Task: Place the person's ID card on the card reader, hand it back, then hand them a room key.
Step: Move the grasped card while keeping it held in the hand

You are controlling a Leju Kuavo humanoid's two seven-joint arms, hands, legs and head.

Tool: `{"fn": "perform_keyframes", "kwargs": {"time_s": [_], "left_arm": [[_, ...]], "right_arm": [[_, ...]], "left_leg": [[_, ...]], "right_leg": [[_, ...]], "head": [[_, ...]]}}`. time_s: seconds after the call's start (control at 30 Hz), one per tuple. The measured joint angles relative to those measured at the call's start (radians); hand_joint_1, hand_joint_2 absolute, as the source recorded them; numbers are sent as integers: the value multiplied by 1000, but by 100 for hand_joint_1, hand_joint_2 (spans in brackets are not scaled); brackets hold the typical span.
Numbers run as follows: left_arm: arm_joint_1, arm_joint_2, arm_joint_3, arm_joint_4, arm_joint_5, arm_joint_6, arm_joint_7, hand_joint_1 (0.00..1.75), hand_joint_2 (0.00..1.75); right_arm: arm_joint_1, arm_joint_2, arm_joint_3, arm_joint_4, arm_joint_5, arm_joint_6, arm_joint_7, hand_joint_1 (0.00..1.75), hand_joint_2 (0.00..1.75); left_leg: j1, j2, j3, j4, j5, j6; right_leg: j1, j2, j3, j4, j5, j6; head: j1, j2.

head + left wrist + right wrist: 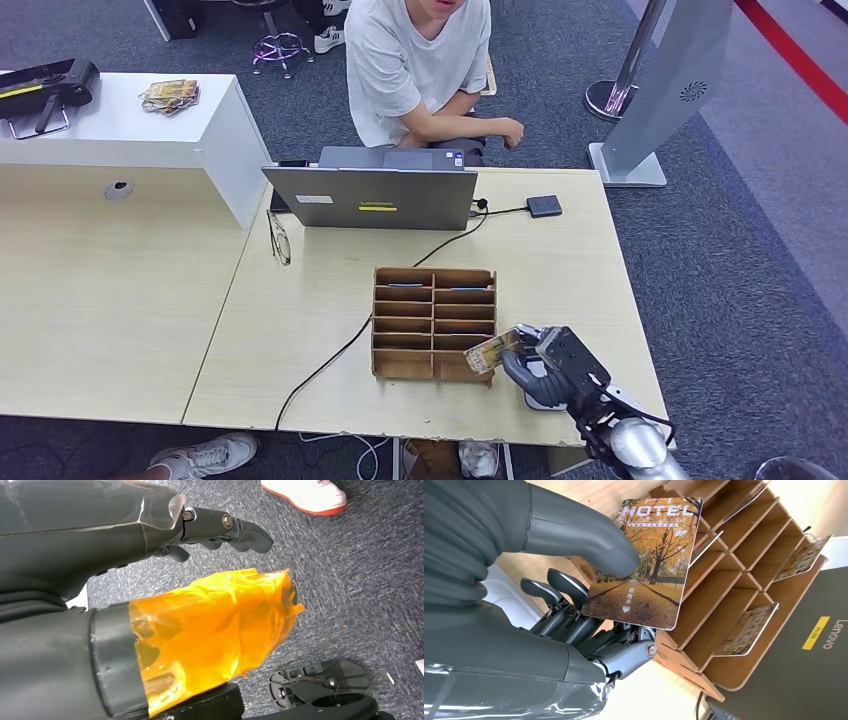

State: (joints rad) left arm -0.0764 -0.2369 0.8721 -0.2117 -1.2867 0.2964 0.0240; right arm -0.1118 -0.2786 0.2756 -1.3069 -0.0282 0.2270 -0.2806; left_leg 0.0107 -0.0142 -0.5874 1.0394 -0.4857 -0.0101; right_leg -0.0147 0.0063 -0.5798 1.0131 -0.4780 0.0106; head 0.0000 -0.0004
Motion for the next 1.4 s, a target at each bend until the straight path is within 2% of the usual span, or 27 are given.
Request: {"fn": "perform_keyframes", "kwargs": {"time_s": [0.83, 1.23, 1.4], "left_arm": [[0, 6, 0, 0, -12, -6, -5, 0, 0], [0, 8, 0, 0, -12, -6, -5, 0, 0], [0, 8, 0, 0, -12, -6, -5, 0, 0]], "right_arm": [[-42, -94, -3, 51, 22, 25, 37, 175, 175], [-52, -176, -29, 86, 18, 38, 40, 175, 175], [-55, -194, -37, 98, 27, 36, 44, 175, 175]], "left_leg": [[0, 0, 0, 0, 0, 0], [0, 0, 0, 0, 0, 0], [0, 0, 0, 0, 0, 0]], "right_leg": [[0, 0, 0, 0, 0, 0], [0, 0, 0, 0, 0, 0], [0, 0, 0, 0, 0, 0]], "head": [[0, 0], [0, 0], [0, 0]]}}
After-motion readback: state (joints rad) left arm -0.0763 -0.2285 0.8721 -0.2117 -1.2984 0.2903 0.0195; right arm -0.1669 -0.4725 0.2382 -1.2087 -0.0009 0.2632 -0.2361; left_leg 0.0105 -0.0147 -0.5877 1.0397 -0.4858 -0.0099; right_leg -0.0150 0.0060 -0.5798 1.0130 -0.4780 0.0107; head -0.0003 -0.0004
